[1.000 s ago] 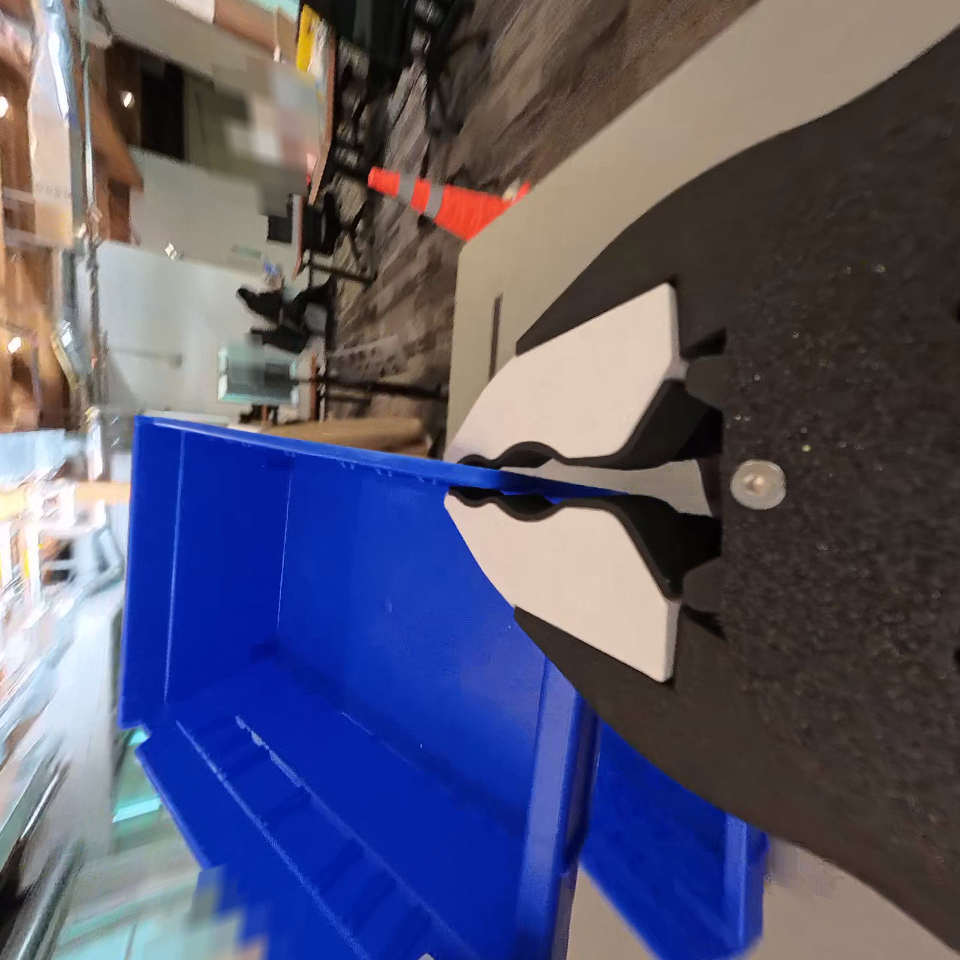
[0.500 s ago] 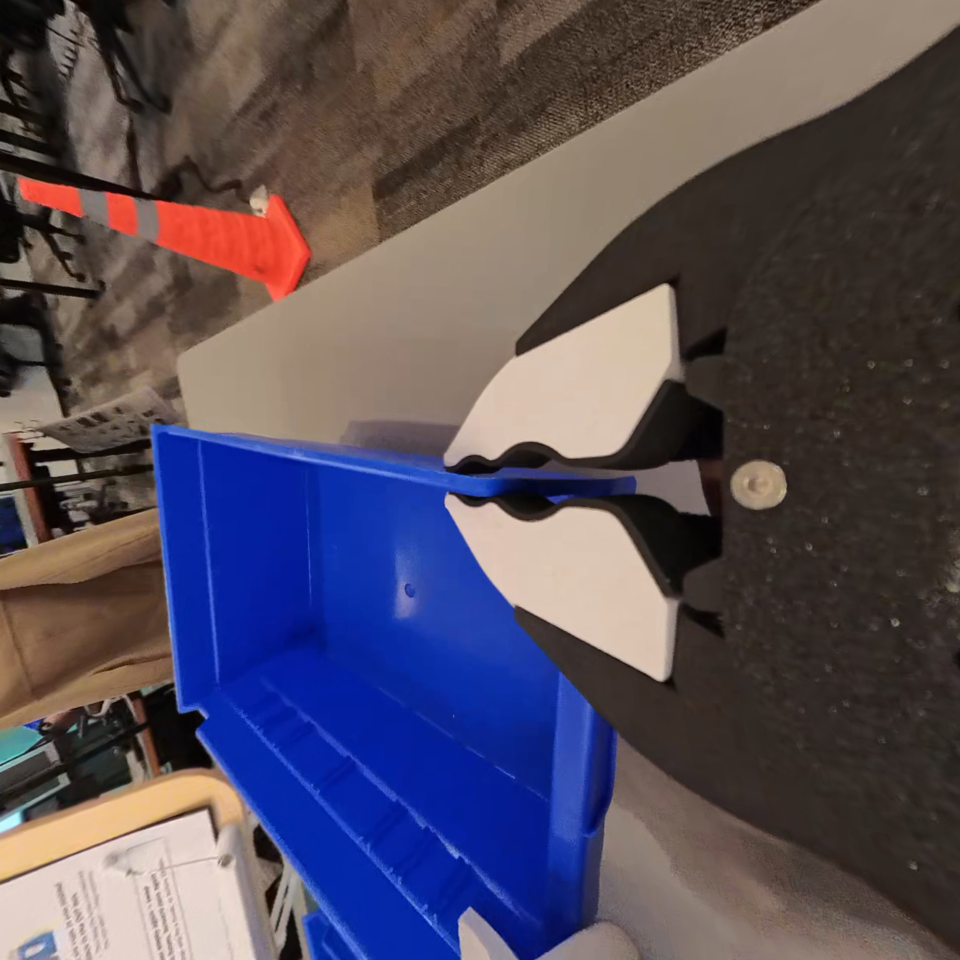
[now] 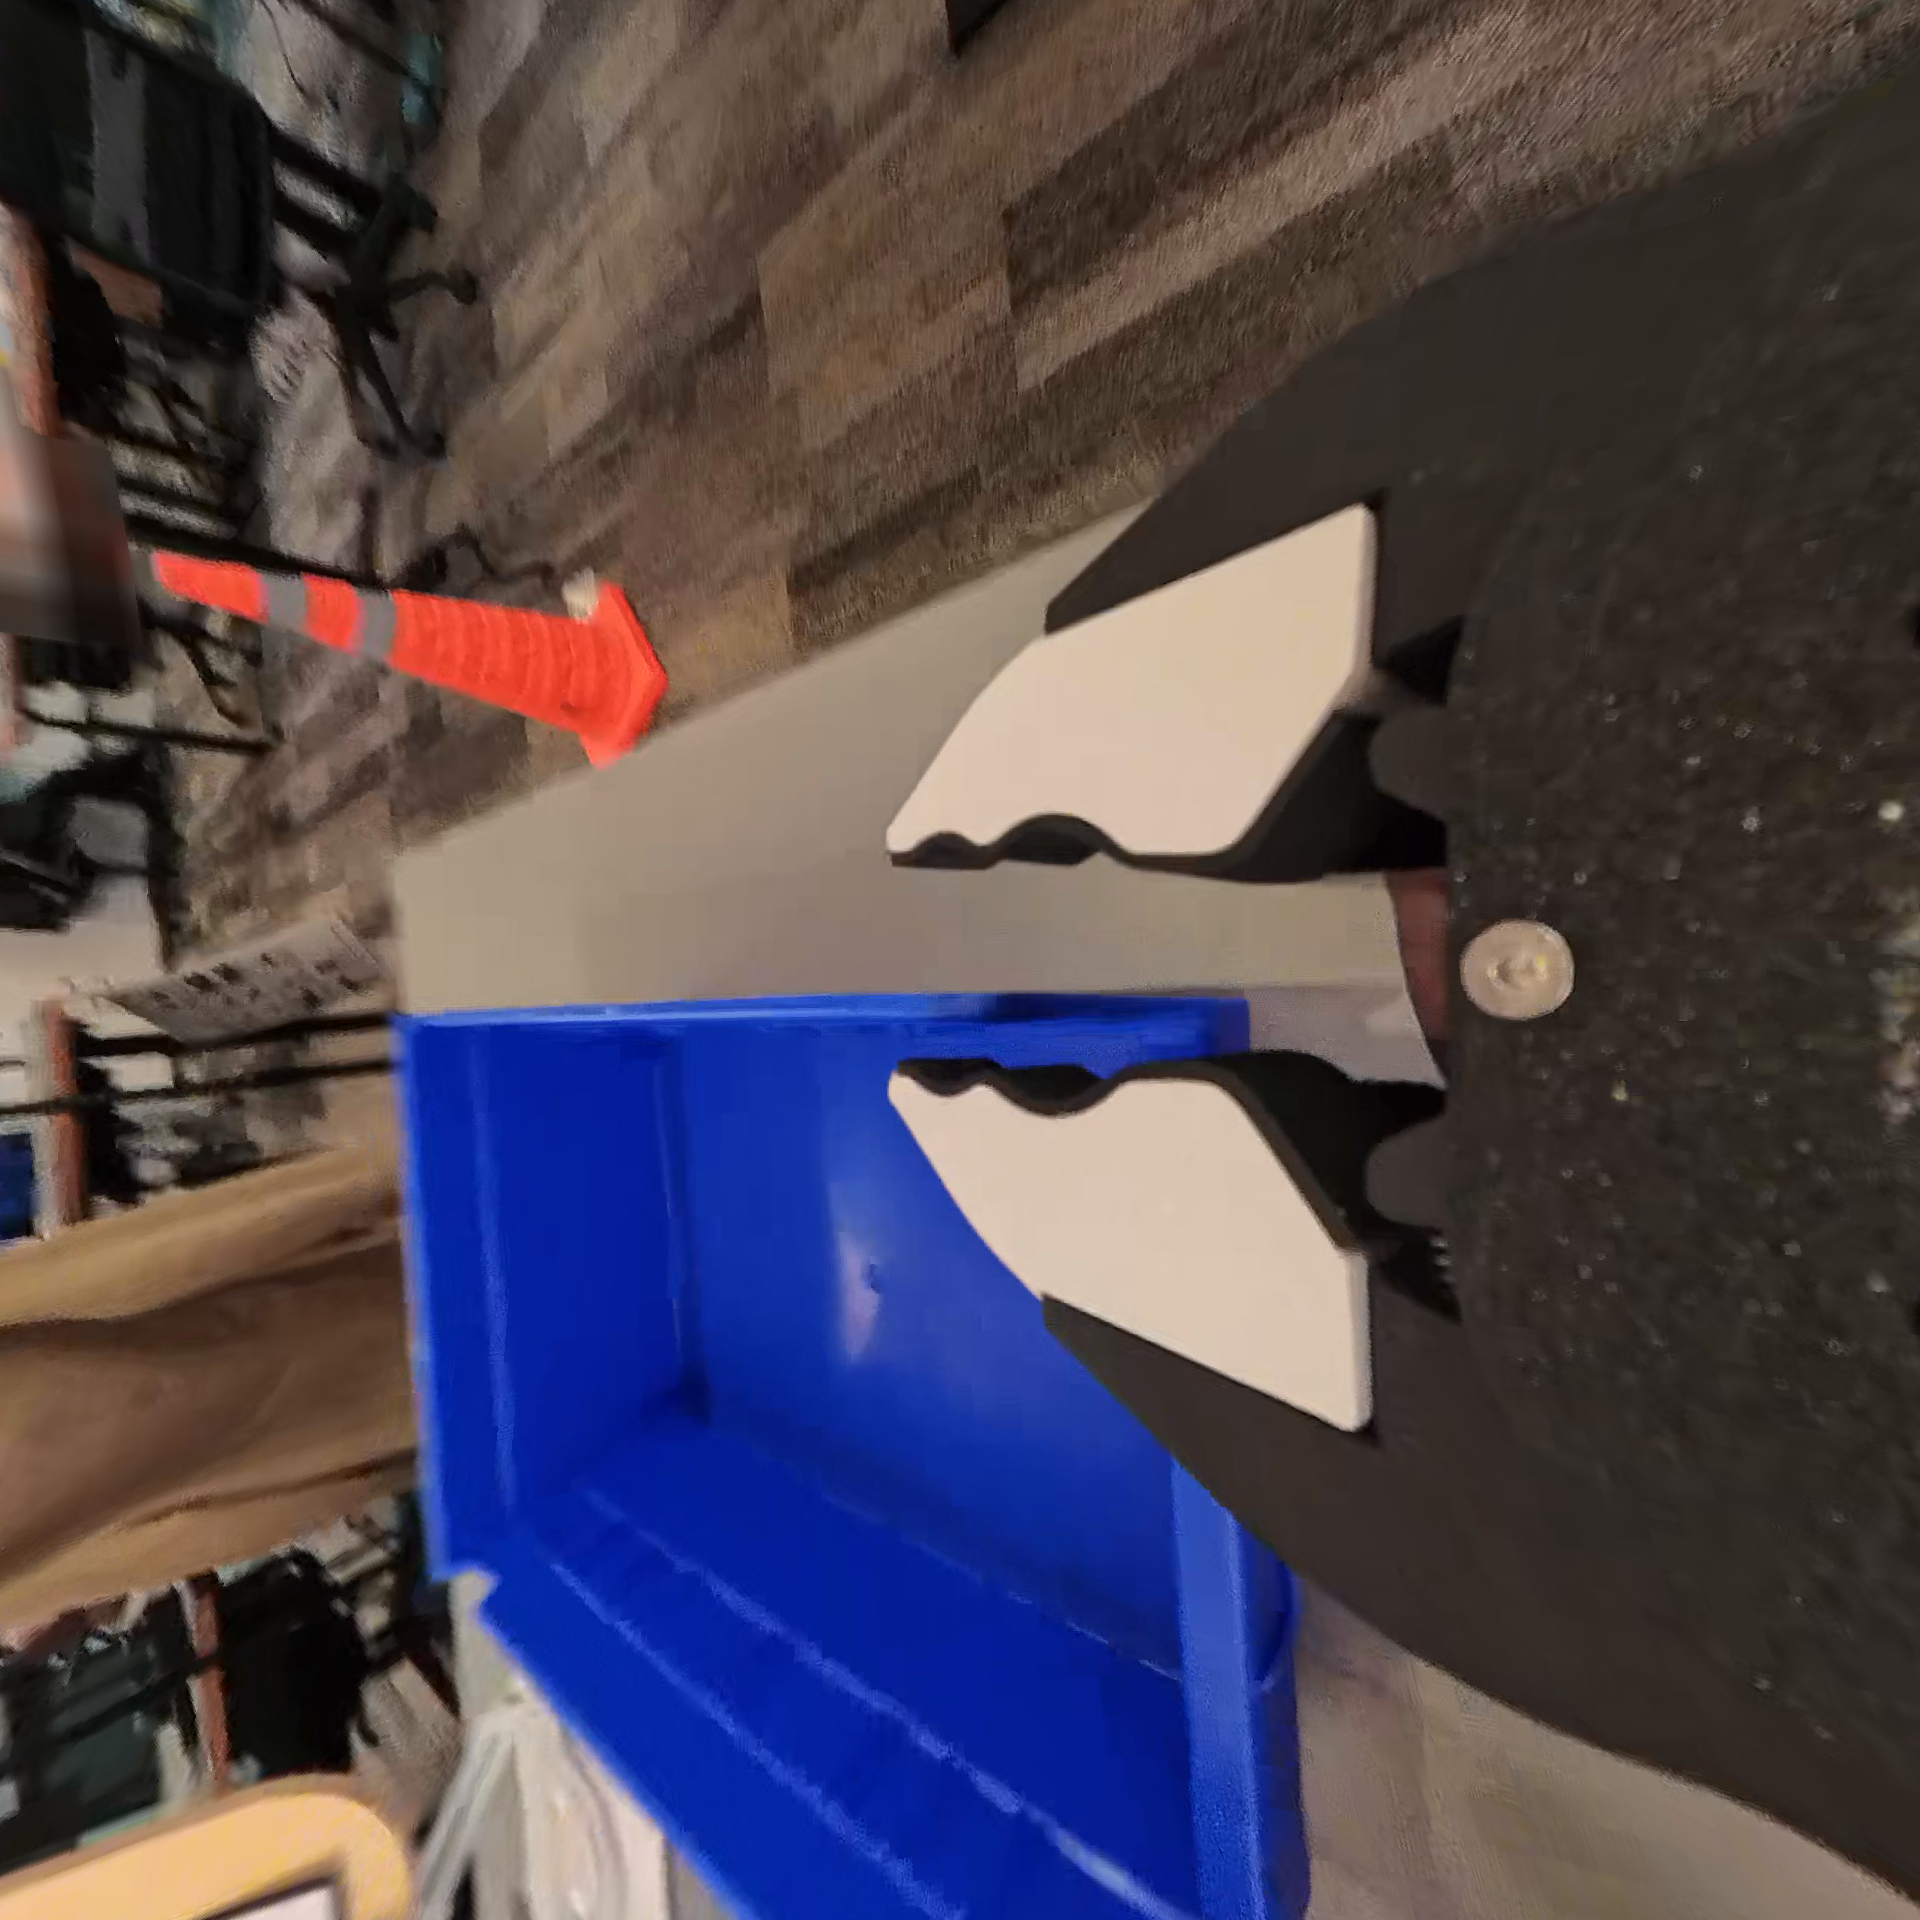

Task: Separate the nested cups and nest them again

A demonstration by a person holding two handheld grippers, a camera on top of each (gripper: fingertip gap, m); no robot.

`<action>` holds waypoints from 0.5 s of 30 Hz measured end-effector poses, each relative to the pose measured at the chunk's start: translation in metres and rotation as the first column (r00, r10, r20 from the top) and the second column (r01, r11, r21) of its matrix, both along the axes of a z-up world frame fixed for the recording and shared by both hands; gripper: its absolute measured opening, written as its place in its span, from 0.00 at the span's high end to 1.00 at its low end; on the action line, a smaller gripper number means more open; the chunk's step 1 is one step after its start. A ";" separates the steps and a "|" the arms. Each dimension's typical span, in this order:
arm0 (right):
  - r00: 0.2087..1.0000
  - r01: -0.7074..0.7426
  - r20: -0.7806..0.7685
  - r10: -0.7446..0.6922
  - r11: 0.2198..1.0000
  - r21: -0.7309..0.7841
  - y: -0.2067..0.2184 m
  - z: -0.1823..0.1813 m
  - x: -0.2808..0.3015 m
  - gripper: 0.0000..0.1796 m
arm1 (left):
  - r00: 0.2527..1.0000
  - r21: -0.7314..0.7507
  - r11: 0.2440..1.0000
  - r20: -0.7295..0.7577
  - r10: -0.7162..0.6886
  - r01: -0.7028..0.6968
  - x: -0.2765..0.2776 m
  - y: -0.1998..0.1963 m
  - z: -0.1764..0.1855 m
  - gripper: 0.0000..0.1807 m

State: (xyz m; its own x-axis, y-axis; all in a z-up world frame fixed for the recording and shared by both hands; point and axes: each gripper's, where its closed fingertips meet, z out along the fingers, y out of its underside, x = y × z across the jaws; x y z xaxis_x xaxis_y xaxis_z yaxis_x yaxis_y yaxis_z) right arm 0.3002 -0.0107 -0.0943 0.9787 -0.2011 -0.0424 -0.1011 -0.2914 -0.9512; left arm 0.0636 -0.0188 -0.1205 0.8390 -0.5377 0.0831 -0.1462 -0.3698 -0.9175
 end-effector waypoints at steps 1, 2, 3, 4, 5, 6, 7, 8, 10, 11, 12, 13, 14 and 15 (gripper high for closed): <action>0.999 0.029 0.044 -0.031 0.998 0.052 -0.008 0.025 -0.001 0.80 | 1.000 0.016 1.000 -0.002 -0.021 0.021 -0.014 -0.014 0.006 0.67; 0.996 0.033 0.083 -0.043 0.992 0.122 -0.016 0.054 -0.010 0.80 | 1.000 0.050 0.999 -0.013 -0.020 0.021 -0.033 -0.025 0.015 0.66; 0.994 0.003 0.106 -0.024 0.981 0.196 -0.024 0.083 -0.028 0.80 | 1.000 0.091 0.996 -0.023 -0.007 0.009 -0.055 -0.033 0.026 0.67; 0.993 -0.053 0.116 0.023 0.963 0.263 -0.030 0.108 -0.054 0.80 | 0.999 0.136 0.991 -0.029 0.014 -0.010 -0.079 -0.037 0.039 0.67; 0.989 -0.127 0.116 0.094 0.939 0.320 -0.034 0.128 -0.087 0.80 | 0.998 0.181 0.982 -0.029 0.060 -0.053 -0.107 -0.037 0.054 0.68; 0.977 -0.211 0.107 0.185 0.908 0.361 -0.037 0.141 -0.125 0.80 | 0.993 0.219 0.970 -0.026 0.114 -0.106 -0.137 -0.033 0.068 0.68; 0.954 -0.297 0.089 0.285 0.877 0.379 -0.038 0.145 -0.167 0.80 | 0.986 0.244 0.957 -0.028 0.167 -0.155 -0.168 -0.028 0.078 0.69; 0.921 -0.377 0.058 0.385 0.849 0.371 -0.037 0.139 -0.210 0.80 | 0.974 0.250 0.947 -0.050 0.222 -0.203 -0.199 -0.022 0.082 0.69; 0.841 -0.501 -0.052 0.539 0.811 0.302 -0.032 0.103 -0.295 0.79 | 0.934 0.233 0.923 -0.117 0.338 -0.305 -0.261 -0.005 0.074 0.67; 0.808 -0.545 -0.090 0.582 0.798 0.258 -0.027 0.080 -0.332 0.78 | 0.915 0.220 0.911 -0.132 0.382 -0.348 -0.286 0.003 0.068 0.67; 0.807 -0.562 -0.093 0.584 0.806 0.184 -0.019 0.054 -0.360 0.76 | 0.896 0.208 0.896 -0.135 0.423 -0.392 -0.309 0.011 0.062 0.67; 0.836 -0.538 -0.052 0.547 0.834 0.120 -0.008 0.031 -0.375 0.75 | 0.878 0.198 0.881 -0.133 0.459 -0.430 -0.327 0.018 0.056 0.67; 0.861 -0.508 0.006 0.509 0.858 0.074 0.003 0.014 -0.385 0.75 | 0.865 0.178 0.870 -0.133 0.484 -0.460 -0.341 0.024 0.048 0.67; 0.885 -0.464 0.054 0.462 0.885 0.039 0.013 0.000 -0.388 0.74 | 0.860 0.149 0.867 -0.128 0.493 -0.475 -0.350 0.031 0.039 0.66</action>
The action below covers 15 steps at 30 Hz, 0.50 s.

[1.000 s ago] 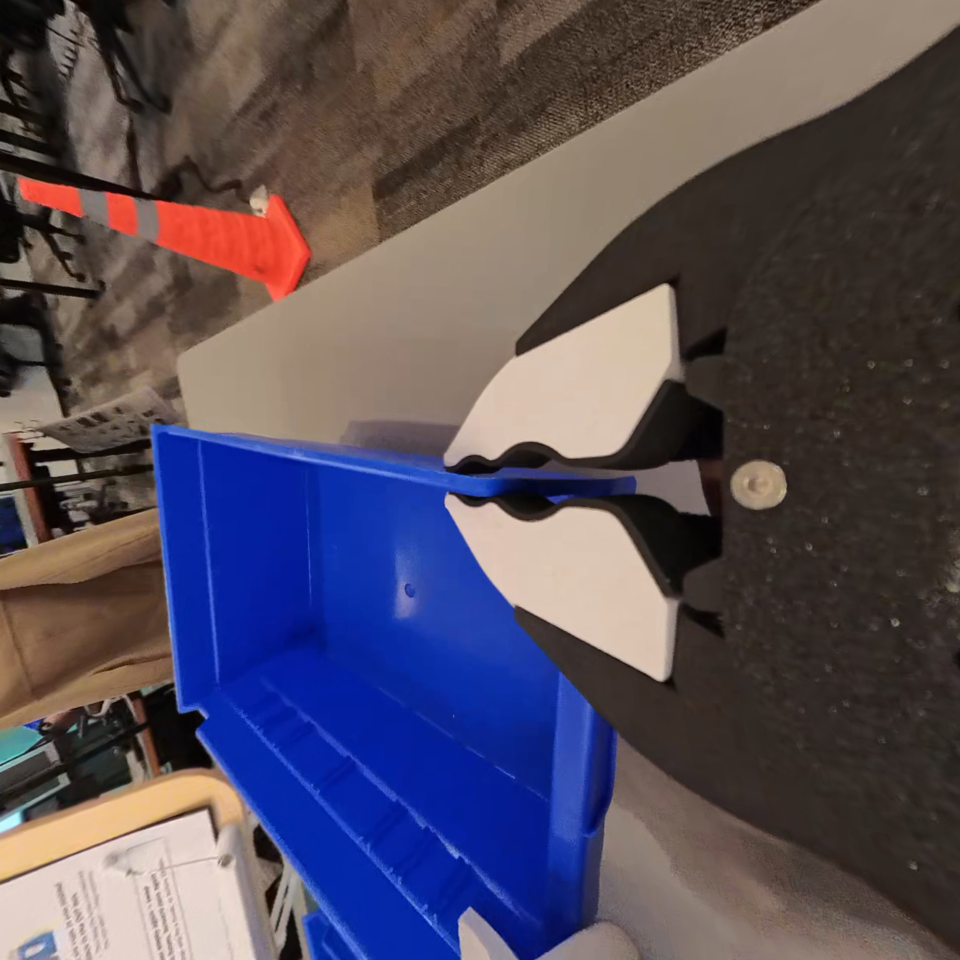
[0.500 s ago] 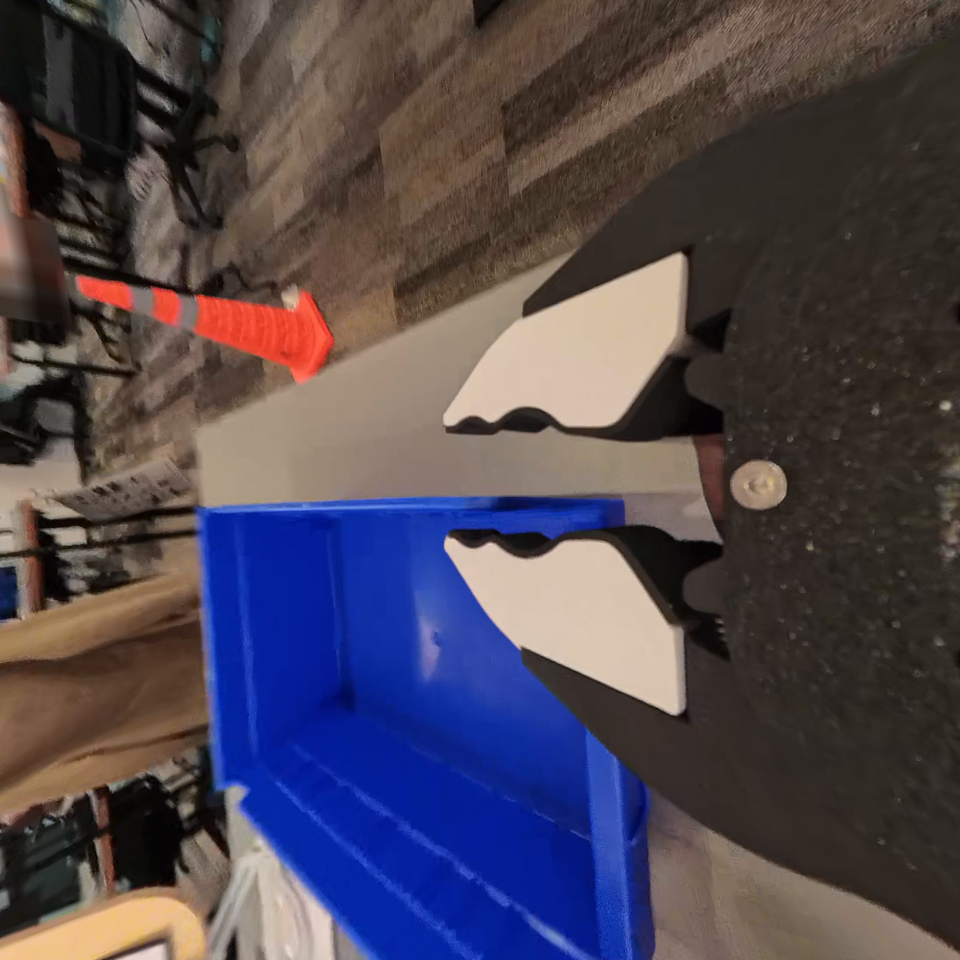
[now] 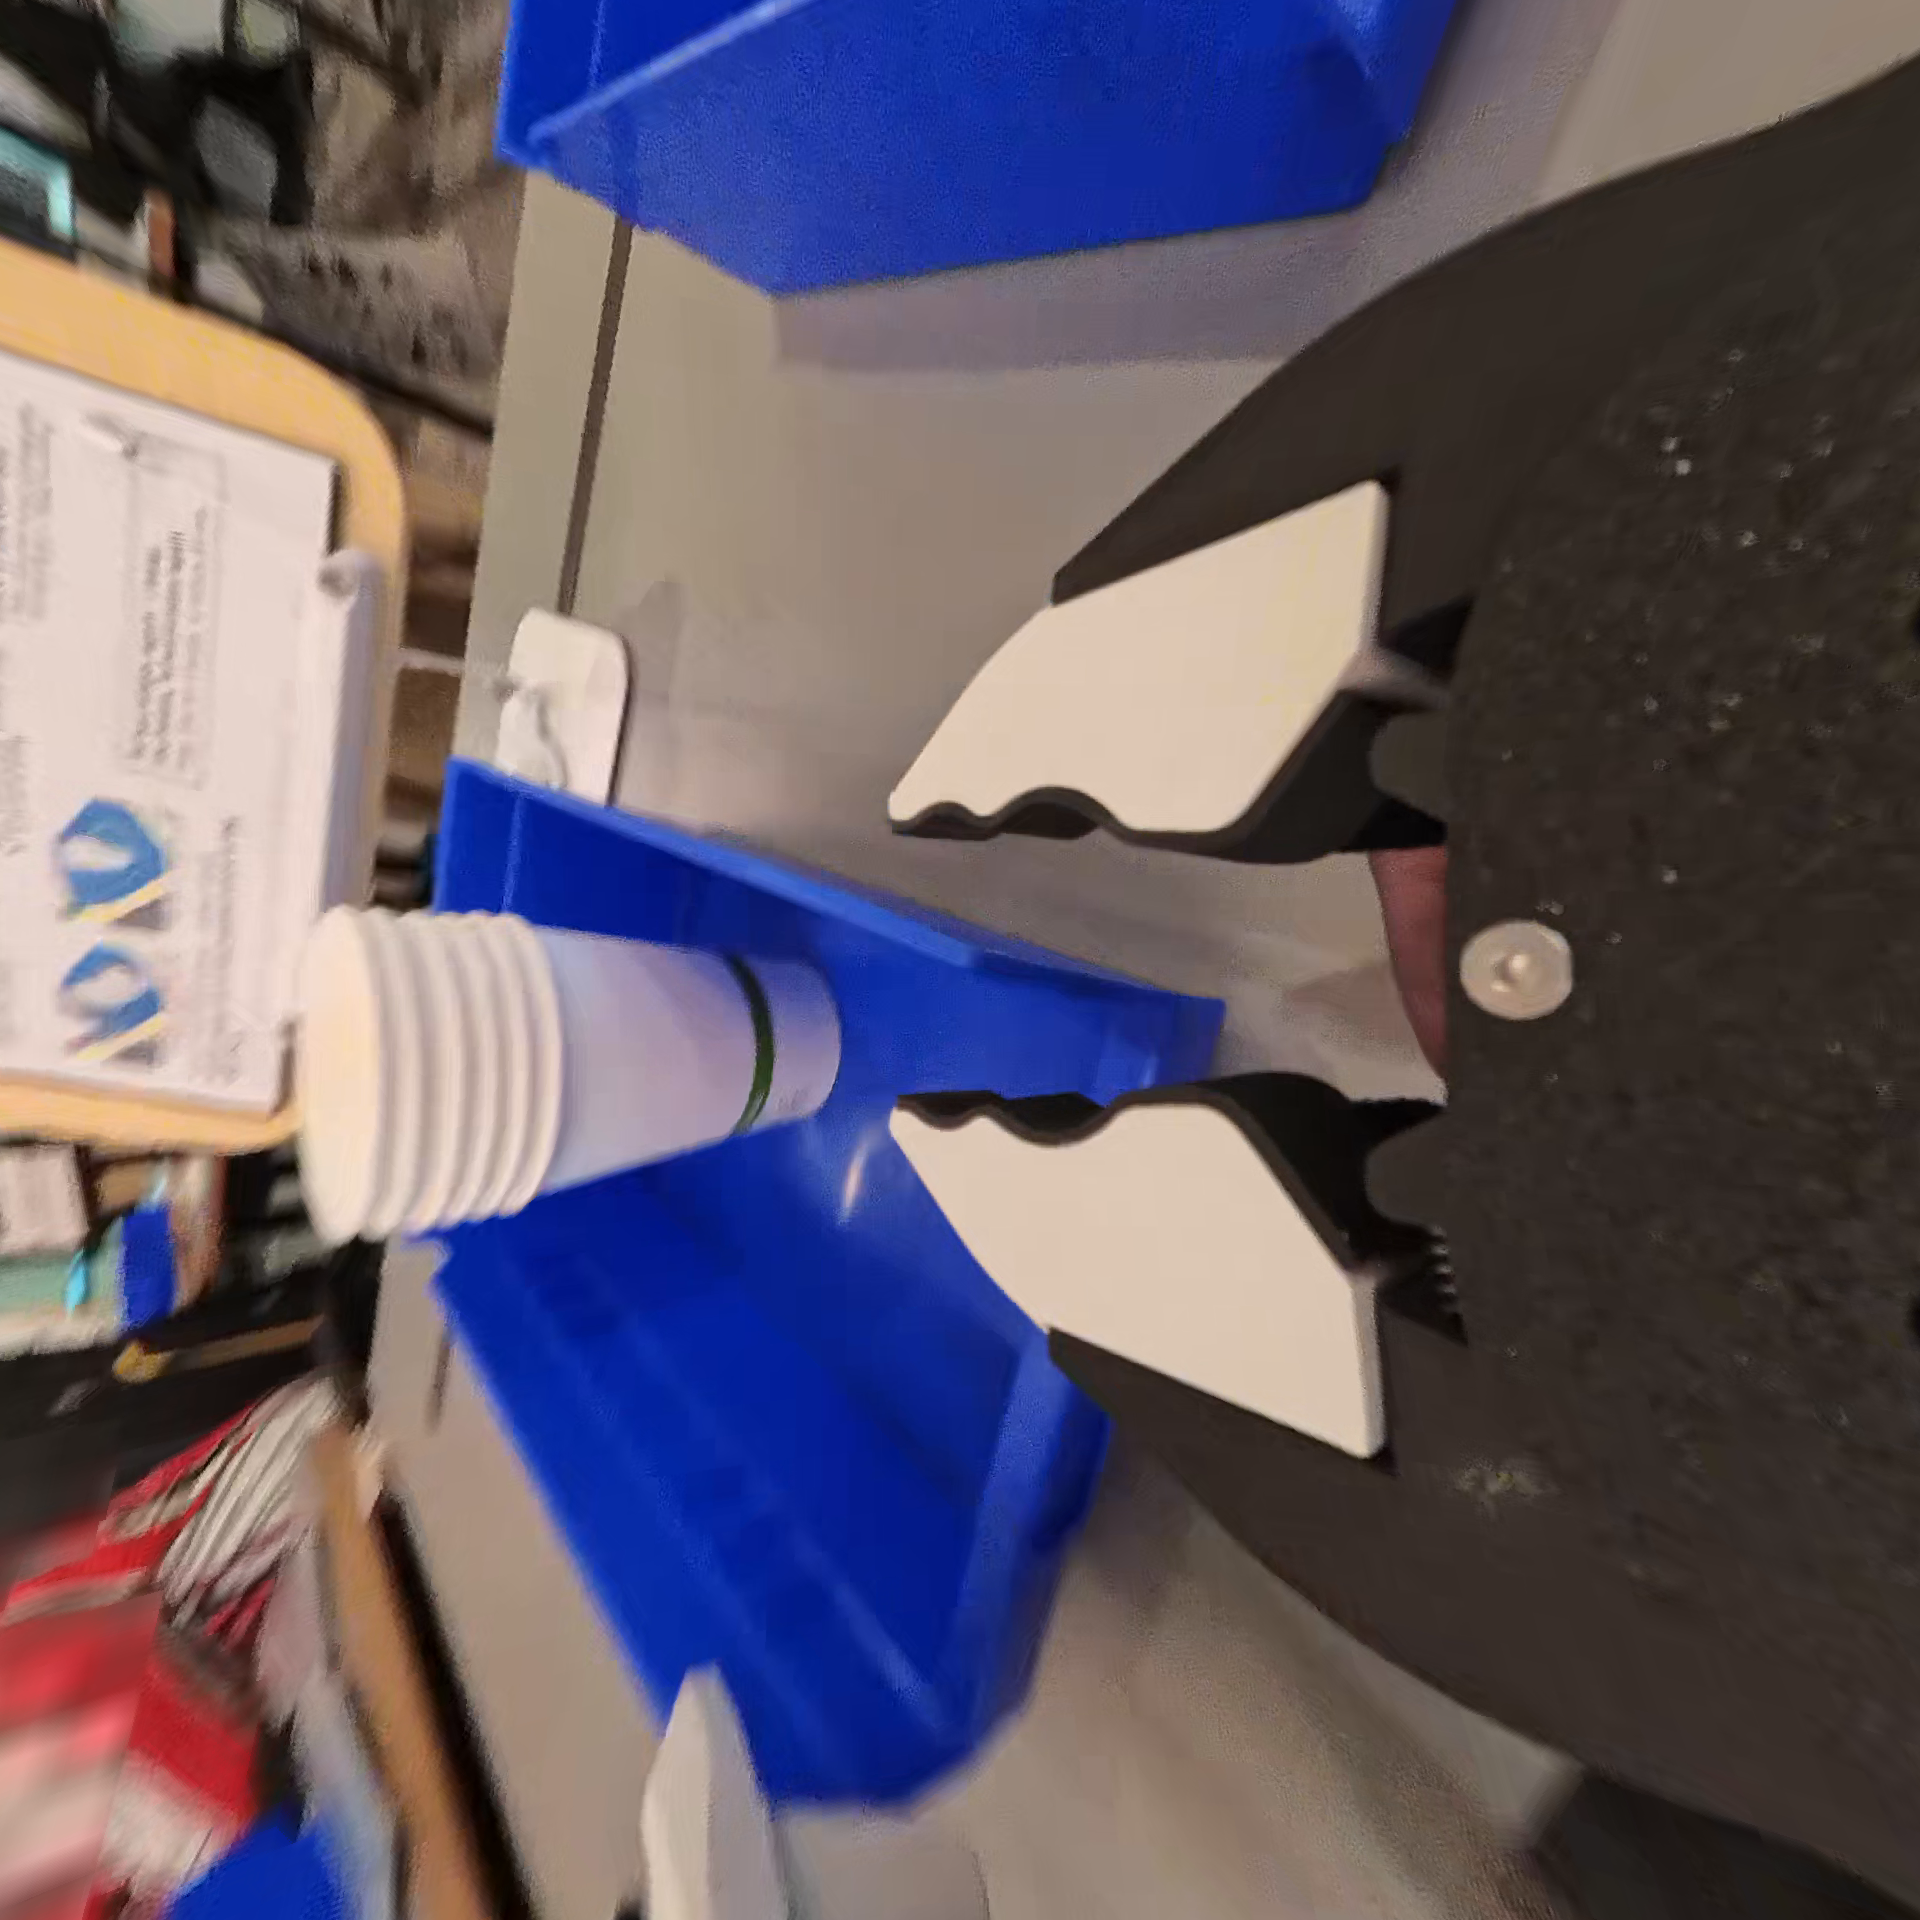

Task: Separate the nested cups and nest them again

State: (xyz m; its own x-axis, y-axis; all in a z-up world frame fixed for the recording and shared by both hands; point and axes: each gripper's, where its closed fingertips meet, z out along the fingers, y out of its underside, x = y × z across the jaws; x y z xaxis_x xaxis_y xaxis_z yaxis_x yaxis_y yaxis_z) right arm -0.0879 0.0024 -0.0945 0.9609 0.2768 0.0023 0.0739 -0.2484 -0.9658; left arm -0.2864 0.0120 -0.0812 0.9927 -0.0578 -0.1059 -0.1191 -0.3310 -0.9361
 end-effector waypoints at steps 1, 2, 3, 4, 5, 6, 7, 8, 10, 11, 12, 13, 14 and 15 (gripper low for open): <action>0.998 0.053 0.017 -0.053 0.999 -0.008 0.008 -0.010 0.000 0.74 | 1.000 -0.026 1.000 0.027 -0.005 0.006 -0.004 0.006 -0.010 0.66; 0.997 0.072 0.003 -0.072 0.997 -0.033 0.014 -0.020 -0.003 0.73 | 0.998 -0.054 0.998 0.054 -0.016 0.019 -0.005 0.011 -0.019 0.66; 0.996 0.086 -0.024 -0.088 0.994 -0.066 0.019 -0.028 -0.006 0.72 | 0.997 -0.074 0.997 0.078 -0.028 0.034 -0.005 0.016 -0.027 0.66; 0.991 0.117 -0.051 -0.121 0.989 -0.087 0.024 -0.032 -0.005 0.73 | 0.994 -0.085 0.995 0.102 -0.036 0.045 -0.005 0.020 -0.033 0.67; 0.988 0.117 -0.091 -0.125 0.989 -0.090 0.027 -0.031 -0.008 0.76 | 0.992 -0.095 0.994 0.118 -0.046 0.057 -0.004 0.023 -0.037 0.71; 0.984 0.113 -0.131 -0.125 0.989 -0.093 0.029 -0.029 -0.011 0.87 | 0.989 -0.102 0.992 0.134 -0.061 0.075 -0.002 0.026 -0.041 0.79; 0.975 0.145 -0.155 -0.162 0.983 -0.111 0.032 -0.029 -0.010 0.89 | 0.984 -0.102 0.990 0.161 -0.078 0.095 0.001 0.028 -0.041 0.93; 0.970 0.159 -0.162 -0.179 0.979 -0.126 0.033 -0.030 -0.010 0.92 | 0.983 -0.104 0.990 0.169 -0.076 0.094 0.001 0.030 -0.041 0.97; 0.966 0.180 -0.163 -0.203 0.973 -0.148 0.034 -0.030 -0.012 0.98 | 0.990 -0.111 0.993 0.137 -0.033 0.049 -0.006 0.032 -0.041 0.97; 0.962 0.192 -0.165 -0.217 0.969 -0.153 0.034 -0.030 -0.015 0.98 | 0.991 -0.114 0.993 0.133 -0.027 0.043 -0.009 0.032 -0.041 0.97; 0.958 0.200 -0.176 -0.226 0.967 -0.156 0.034 -0.028 -0.021 0.98 | 0.992 -0.113 0.993 0.127 -0.020 0.035 -0.013 0.032 -0.040 0.97; 0.957 0.205 -0.175 -0.231 0.966 -0.158 0.034 -0.027 -0.029 0.99 | 0.992 -0.113 0.993 0.123 -0.011 0.025 -0.020 0.031 -0.038 0.97; 0.956 0.200 -0.187 -0.228 0.968 -0.154 0.034 -0.025 -0.039 0.99 | 0.993 -0.112 0.994 0.122 -0.005 0.018 -0.029 0.031 -0.036 0.98; 0.956 0.194 -0.194 -0.221 0.970 -0.148 0.035 -0.023 -0.052 0.99 | 0.993 -0.107 0.994 0.121 -0.002 0.015 -0.041 0.031 -0.033 0.97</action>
State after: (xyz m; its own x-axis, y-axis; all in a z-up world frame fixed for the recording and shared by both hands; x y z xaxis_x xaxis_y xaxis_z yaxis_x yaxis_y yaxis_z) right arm -0.1400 0.0375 -0.1171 0.9727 0.0563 -0.2253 -0.1911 -0.3573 -0.9142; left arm -0.3273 0.0433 -0.1142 0.9973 -0.0705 0.0216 -0.0108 -0.4298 -0.9029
